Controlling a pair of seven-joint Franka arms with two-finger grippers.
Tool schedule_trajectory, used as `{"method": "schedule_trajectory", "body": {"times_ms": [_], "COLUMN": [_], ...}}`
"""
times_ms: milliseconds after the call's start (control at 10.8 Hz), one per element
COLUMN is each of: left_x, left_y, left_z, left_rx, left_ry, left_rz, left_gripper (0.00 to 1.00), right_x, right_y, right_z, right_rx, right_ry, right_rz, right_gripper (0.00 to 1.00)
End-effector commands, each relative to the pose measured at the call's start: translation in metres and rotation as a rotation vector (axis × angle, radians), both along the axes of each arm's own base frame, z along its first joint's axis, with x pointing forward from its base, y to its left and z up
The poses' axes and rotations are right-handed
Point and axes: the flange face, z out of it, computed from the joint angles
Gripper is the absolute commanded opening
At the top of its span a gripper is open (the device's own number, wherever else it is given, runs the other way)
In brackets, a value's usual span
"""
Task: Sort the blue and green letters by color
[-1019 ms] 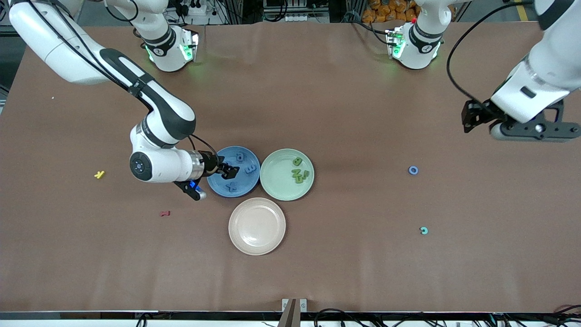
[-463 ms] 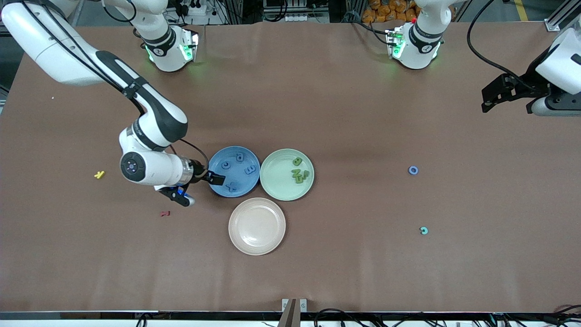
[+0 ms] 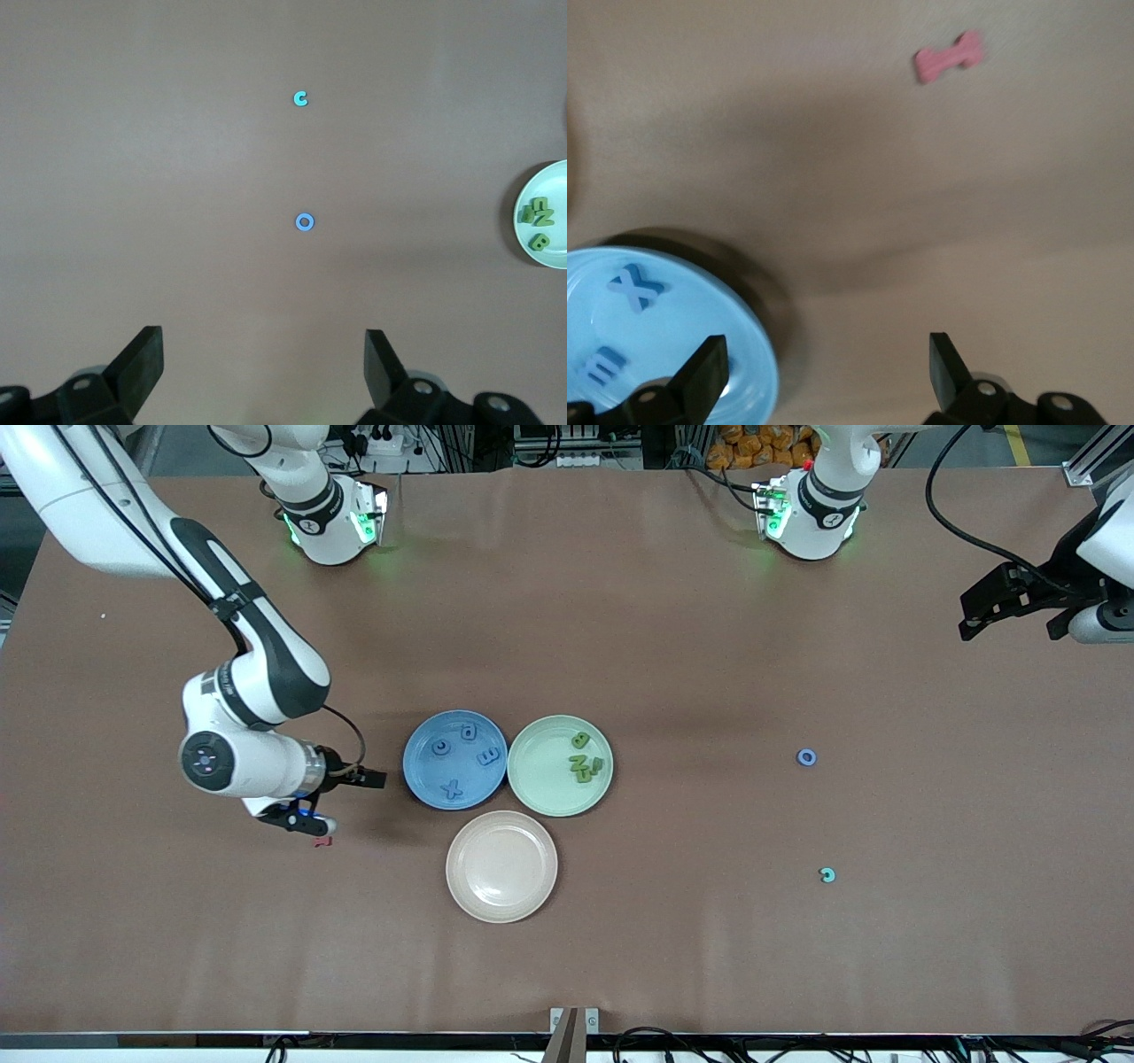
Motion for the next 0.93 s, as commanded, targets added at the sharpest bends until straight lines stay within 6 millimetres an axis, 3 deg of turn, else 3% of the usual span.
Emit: {"method": "schedule_trajectory", "body": {"times_ms": [0,185,370,648,833], "left_x": [-0.007,-0.005,-0.001,0.008,0.011], "left_y": [0.004,-0.003,-0.010,-0.015,-0.018], "left_z": [-0.004,-0.008,-0.015,-0.030,-0.034], "left_rx": [-0.020,-0.017,-0.023,-0.074,-0.079], "left_ry": [0.023,0.028,0.042,0.072,0.075], "left_rz": [-0.014,-0.018,-0.037,-0.038,-0.025], "left_gripper": [1.00,1.00,1.00,1.00,1.00], "right_x": [0.003,-0.006,-0.017,-0.031,-0.031], "right_y": [-0.063,-0.100,-0.107,-0.125,-0.137], "right_z": [0.075,0.124,0.188,0.253,0.308], "right_rx": [0.050,0.048,0.019,0.000,-0.016], "right_ry": [-0.074,-0.104,-0.192,-0.283,-0.365], "right_rz": [0.112,0.176,0.187,0.169,0.154], "right_gripper": [1.00,1.00,1.00,1.00,1.00]}}
